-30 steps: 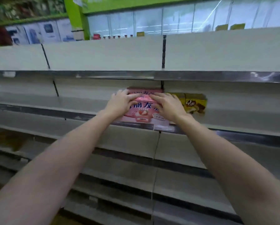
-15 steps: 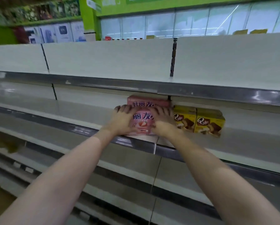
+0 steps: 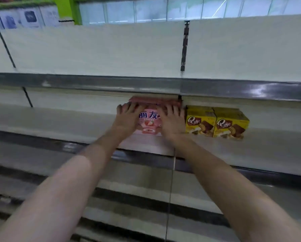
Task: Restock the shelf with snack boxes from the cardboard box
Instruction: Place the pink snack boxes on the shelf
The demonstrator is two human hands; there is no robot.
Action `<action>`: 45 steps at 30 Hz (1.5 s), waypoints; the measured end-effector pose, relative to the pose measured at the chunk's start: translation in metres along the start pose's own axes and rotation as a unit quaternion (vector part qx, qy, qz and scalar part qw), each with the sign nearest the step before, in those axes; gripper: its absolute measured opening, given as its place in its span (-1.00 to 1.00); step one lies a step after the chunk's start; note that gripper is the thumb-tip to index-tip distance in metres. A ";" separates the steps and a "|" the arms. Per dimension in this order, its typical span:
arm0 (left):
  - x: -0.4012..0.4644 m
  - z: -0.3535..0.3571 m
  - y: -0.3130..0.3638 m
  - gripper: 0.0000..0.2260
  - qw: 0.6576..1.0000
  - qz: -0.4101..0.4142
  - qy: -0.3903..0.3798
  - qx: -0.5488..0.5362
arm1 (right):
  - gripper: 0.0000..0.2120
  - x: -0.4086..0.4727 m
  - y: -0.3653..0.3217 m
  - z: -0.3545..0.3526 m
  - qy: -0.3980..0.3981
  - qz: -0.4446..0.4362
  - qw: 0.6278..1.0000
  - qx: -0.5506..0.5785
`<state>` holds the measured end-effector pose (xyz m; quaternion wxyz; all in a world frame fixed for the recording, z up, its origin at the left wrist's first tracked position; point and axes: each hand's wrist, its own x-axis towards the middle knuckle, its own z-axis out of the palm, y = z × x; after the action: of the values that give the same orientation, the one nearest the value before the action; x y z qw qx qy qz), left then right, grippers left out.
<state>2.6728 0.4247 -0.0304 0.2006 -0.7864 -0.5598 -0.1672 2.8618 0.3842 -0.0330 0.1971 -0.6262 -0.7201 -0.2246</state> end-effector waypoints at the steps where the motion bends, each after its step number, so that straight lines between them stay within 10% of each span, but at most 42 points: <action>1: 0.004 0.003 -0.003 -0.12 1.000 0.012 0.009 -0.001 | -0.37 0.003 -0.001 0.003 0.006 0.007 1.000 -0.003; 22: 0.020 0.026 -0.021 -0.22 0.997 0.048 0.052 -0.038 | -0.34 0.021 -0.025 0.005 -0.008 0.057 0.997 -0.057; 35: -0.070 -0.021 -0.040 -0.82 0.990 -0.022 0.039 -0.131 | -0.76 -0.026 -0.060 -0.019 -0.042 -0.096 0.972 0.209; 45: -0.254 -0.055 0.015 -0.87 0.977 -0.188 -0.006 -0.100 | -0.93 -0.160 -0.093 -0.040 -0.082 -0.234 0.904 0.349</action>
<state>2.6046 0.1859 -0.1093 0.0825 -0.6839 -0.6795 -0.2526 2.7916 0.2207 -0.0976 0.2851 -0.3469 -0.8919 0.0538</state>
